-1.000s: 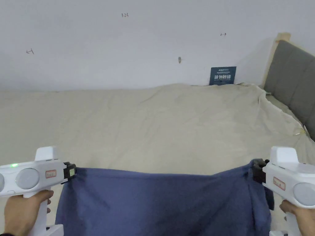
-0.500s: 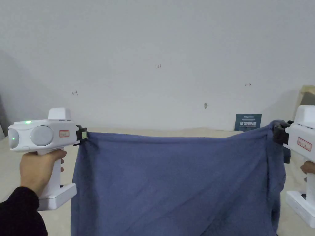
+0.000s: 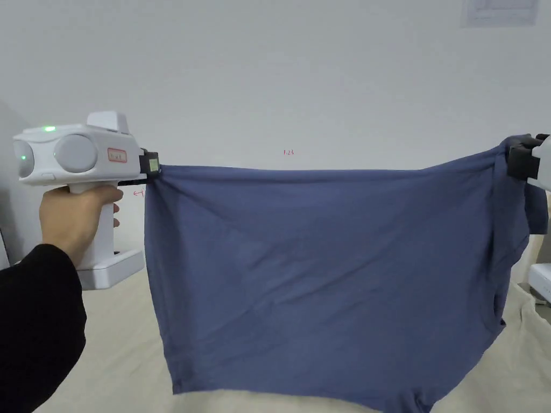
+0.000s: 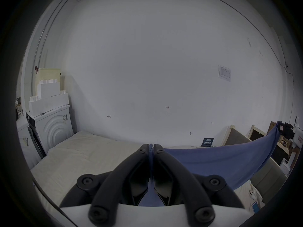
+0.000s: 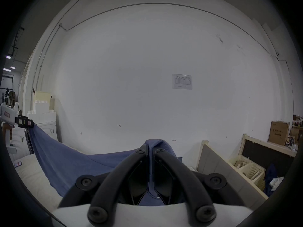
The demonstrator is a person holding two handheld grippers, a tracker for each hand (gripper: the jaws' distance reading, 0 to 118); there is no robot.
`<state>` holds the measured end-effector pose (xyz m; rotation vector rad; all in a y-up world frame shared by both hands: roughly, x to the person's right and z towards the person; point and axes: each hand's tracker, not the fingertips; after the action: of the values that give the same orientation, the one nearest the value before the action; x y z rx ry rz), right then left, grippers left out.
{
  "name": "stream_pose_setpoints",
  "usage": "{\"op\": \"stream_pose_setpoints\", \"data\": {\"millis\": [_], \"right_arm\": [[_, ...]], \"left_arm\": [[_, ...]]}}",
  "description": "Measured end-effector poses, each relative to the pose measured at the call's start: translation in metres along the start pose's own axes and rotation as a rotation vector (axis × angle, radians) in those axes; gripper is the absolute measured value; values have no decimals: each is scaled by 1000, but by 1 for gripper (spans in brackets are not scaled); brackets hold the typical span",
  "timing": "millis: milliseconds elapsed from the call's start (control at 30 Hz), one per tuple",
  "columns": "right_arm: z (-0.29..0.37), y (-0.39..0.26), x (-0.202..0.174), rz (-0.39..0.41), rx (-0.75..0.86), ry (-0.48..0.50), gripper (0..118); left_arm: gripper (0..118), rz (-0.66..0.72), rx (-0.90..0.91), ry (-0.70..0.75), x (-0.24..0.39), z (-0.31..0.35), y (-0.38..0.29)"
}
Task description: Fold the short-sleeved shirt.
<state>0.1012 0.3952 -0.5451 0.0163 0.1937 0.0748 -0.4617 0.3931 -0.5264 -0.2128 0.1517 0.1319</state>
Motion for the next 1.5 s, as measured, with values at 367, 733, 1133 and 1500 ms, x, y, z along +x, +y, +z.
{"op": "stream_pose_setpoints", "data": {"millis": [367,733,1133,1500], "right_arm": [[-65,-124,12,-39,-193,-29,2],[-71,-261,9,-45,-409,-5,2],[68,-381,-8,-198,-623,58,2],[218,-417,-25,-255,-701,65,2]], "left_arm": [[2,-83,-158,22,17,-89,-110],[2,-88,-352,8,17,-134,-252],[2,-28,-577,21,-16,-38,-402],[2,26,-665,64,-47,104,-464]]}}
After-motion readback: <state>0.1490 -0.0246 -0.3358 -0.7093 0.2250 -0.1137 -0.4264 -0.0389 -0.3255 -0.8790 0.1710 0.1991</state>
